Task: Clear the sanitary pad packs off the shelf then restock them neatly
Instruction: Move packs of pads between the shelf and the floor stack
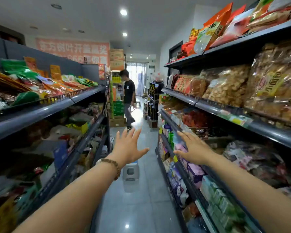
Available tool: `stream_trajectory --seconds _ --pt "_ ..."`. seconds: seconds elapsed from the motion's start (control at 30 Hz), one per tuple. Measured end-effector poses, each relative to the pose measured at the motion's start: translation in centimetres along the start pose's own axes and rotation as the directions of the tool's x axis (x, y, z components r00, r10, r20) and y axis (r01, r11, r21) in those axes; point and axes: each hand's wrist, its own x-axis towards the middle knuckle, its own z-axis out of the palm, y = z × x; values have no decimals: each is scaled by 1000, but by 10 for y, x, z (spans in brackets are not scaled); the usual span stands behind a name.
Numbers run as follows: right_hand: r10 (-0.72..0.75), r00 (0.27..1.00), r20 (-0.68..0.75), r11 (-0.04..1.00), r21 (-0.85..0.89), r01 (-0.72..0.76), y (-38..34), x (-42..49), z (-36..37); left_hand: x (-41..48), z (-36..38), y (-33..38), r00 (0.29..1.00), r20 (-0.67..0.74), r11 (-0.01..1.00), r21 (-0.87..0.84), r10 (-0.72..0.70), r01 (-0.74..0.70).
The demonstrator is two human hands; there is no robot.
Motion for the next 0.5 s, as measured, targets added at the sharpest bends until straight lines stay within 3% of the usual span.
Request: stream_trajectory --seconds 0.2,0.5 --pt "45 983 177 997 46 -54 -5 40 39 26 35 -33 991 134 999 52 -12 5" --pt "-22 988 151 1000 5 21 8 149 74 116 85 -63 971 234 998 60 -41 27"
